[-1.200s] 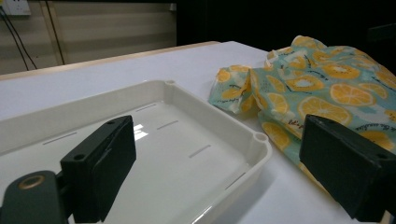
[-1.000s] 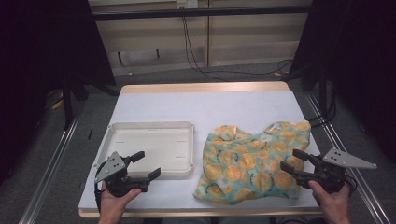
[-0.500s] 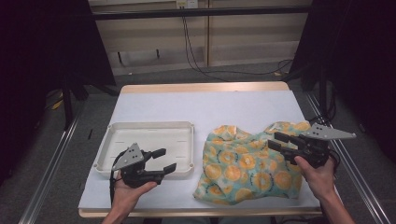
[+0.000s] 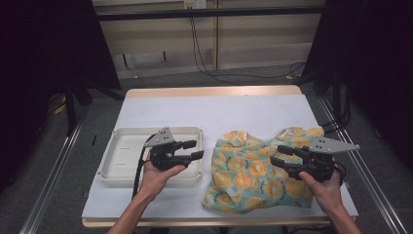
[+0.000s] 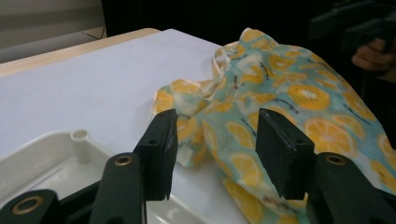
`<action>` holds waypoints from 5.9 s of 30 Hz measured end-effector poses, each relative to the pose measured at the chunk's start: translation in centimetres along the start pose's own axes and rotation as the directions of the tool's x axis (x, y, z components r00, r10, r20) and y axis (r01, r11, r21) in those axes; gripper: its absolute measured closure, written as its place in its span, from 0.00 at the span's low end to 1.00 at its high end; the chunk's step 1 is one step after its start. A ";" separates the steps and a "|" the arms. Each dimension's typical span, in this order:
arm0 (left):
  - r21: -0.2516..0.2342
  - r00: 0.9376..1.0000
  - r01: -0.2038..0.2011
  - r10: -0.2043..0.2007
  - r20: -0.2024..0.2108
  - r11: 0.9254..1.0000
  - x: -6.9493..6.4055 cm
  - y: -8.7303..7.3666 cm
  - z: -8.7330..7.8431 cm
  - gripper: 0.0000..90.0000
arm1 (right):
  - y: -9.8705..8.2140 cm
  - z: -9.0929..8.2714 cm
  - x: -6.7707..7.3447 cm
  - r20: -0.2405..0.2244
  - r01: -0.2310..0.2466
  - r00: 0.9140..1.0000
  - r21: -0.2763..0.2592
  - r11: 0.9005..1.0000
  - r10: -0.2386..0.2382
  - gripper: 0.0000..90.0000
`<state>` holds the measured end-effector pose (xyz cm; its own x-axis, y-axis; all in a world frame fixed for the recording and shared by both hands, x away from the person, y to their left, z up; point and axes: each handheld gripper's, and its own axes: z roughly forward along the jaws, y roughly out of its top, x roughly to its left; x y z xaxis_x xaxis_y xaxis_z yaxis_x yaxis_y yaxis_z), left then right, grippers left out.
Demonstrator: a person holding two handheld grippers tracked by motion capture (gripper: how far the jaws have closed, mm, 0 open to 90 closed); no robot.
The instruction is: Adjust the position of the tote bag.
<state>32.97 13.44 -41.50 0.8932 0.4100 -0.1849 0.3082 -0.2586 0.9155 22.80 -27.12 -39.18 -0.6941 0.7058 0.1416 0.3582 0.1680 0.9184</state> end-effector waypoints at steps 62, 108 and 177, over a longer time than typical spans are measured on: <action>0.284 0.989 0.122 -0.142 0.050 0.951 6.1 2.7 15.8 0.60 | -2.8 -2.3 1.4 0.027 0.003 1.000 -0.009 1.000 -0.003 0.39; -0.018 0.959 -0.037 0.041 0.279 0.999 -2.3 8.0 5.9 1.00 | -0.2 -0.6 -0.4 0.066 -0.015 0.998 -0.012 1.000 0.015 0.64; 0.187 0.927 -0.137 0.059 0.371 0.973 -8.7 -3.4 4.5 1.00 | -0.3 2.5 1.2 -0.145 0.053 0.989 0.136 0.989 -0.033 0.97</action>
<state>25.63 6.81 -44.66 0.9674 0.0403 -0.2499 0.2389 -0.4711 0.8491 23.46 -24.60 -40.26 -0.7887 0.5927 0.1633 0.4028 0.2975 0.8656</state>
